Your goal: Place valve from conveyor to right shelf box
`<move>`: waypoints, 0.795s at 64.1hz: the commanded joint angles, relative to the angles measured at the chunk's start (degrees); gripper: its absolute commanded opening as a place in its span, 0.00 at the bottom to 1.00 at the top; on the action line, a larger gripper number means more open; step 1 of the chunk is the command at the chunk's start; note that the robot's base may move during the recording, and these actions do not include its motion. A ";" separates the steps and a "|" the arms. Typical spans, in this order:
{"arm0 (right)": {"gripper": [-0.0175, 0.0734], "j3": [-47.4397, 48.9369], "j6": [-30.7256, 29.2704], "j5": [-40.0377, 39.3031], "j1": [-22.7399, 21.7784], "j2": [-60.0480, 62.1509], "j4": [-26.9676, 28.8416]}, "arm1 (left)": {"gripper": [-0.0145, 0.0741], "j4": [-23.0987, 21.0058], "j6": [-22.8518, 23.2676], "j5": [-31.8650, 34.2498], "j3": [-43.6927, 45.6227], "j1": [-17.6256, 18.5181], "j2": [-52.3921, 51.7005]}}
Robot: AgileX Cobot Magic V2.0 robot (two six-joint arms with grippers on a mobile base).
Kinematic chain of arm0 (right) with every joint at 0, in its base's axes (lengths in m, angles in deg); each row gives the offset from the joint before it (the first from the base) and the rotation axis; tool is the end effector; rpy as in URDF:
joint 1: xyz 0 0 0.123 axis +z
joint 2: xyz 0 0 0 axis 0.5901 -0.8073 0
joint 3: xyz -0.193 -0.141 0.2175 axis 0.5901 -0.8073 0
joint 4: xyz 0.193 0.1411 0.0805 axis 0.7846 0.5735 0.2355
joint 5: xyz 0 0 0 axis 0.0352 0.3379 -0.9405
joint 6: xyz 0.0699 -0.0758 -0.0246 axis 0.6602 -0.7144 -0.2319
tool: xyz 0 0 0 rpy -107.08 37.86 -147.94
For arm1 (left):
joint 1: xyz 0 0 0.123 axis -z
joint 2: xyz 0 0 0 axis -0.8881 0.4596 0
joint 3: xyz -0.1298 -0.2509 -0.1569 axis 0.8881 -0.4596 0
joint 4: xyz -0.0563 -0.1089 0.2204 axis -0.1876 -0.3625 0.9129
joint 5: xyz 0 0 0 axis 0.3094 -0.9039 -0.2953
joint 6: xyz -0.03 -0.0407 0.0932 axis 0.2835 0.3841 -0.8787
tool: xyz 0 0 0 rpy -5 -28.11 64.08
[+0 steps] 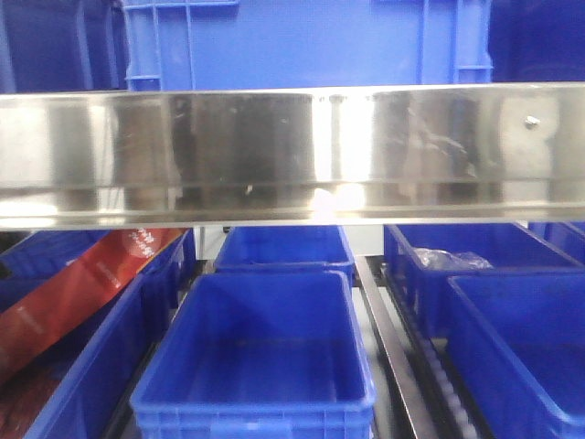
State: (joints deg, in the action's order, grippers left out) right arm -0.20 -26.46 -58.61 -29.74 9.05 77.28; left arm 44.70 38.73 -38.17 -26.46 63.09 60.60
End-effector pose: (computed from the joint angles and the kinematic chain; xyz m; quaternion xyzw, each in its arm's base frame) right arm 0.0585 0.0083 0.4056 -0.0498 0.7405 0.0405 0.6690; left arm 0.0440 -0.0020 0.4162 0.0553 0.7362 0.0349 0.6736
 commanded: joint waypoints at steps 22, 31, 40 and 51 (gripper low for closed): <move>0.02 0.76 -0.35 -4.32 -0.03 0.36 -0.20 | 0.04 -0.33 0.41 3.71 0.39 0.44 -0.38; 0.02 0.76 -0.35 -4.32 -0.03 0.36 -0.20 | 0.04 -0.33 0.41 3.71 0.39 0.44 -0.38; 0.02 0.76 -0.35 -4.32 -0.03 0.36 -0.20 | 0.04 -0.33 0.41 3.71 0.39 0.44 -0.38; 0.02 0.76 -0.35 -4.32 -0.03 0.36 -0.20 | 0.04 -0.33 0.41 3.71 0.39 0.44 -0.38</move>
State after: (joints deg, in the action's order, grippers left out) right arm -0.20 -26.46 -58.61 -29.74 9.05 77.28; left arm 44.70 38.73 -38.17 -26.46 63.09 60.60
